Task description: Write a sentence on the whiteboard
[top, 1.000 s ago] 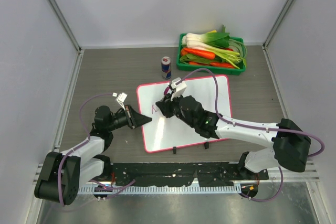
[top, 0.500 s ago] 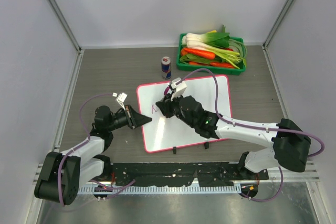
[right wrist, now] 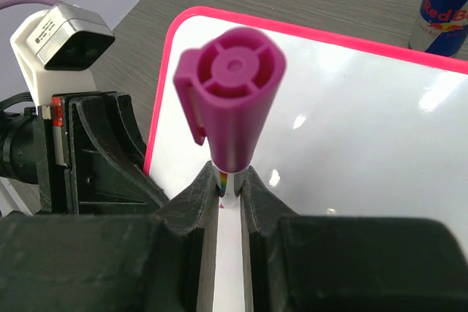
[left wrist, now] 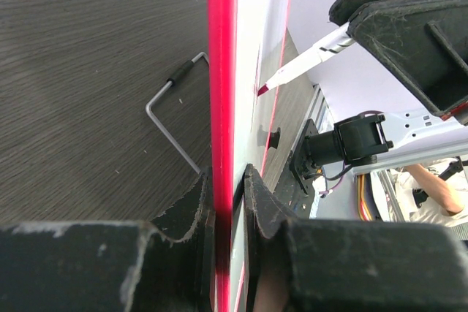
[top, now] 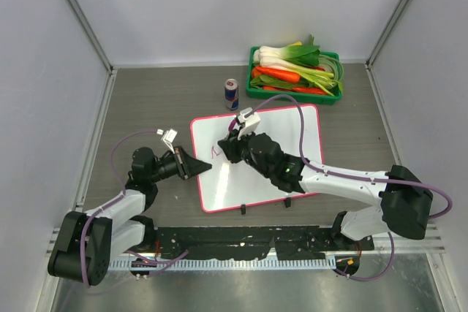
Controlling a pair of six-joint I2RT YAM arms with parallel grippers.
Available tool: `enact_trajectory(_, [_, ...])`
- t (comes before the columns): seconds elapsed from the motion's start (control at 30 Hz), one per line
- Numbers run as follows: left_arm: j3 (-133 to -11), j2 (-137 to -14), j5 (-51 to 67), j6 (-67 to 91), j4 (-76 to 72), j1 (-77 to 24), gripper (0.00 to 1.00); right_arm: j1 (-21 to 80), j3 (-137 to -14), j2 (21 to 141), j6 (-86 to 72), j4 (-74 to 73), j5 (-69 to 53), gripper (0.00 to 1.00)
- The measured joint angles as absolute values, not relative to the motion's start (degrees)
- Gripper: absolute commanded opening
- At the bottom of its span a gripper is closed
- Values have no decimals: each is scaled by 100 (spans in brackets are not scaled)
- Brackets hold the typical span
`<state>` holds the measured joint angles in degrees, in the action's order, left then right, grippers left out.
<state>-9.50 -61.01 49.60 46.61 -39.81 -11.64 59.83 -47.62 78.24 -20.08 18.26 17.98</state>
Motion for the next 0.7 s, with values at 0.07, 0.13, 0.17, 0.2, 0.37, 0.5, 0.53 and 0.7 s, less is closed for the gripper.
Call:
enact_trajectory(0.07, [-950,-6101,4960,4659,-3981,-1164,0,5983,-4792,7828,-2001,1791,1859,1])
enact_trajectory(0.13, [-950,-6101,4960,4661,-3981,-1164,0,5983,-4840,7841,-1979,1765,1927,1])
enact_trajectory(0.17, [-950,-6101,4960,4659,-3981,-1166,0,5983,-4856,7843,-1966,1756,1959,1])
enact_trajectory(0.2, [-950,-6101,4960,4661,-3983,-1168,0,5983,-4866,7843,-1959,1754,1981,1])
enact_trajectory(0.37, [-950,-6101,4954,4661,-3986,-1173,0,5983,-4963,7902,-1905,1750,2099,2])
enact_trajectory(0.5, [-950,-6101,4954,4661,-3986,-1173,0,5983,-5041,7942,-1844,1750,2209,1])
enact_trajectory(0.53, [-950,-6101,4954,4661,-3983,-1173,0,5983,-5063,7955,-1831,1747,2228,1])
enact_trajectory(0.7, [-950,-6101,4954,4661,-3988,-1175,0,5981,-5127,7990,-1806,1750,2338,1])
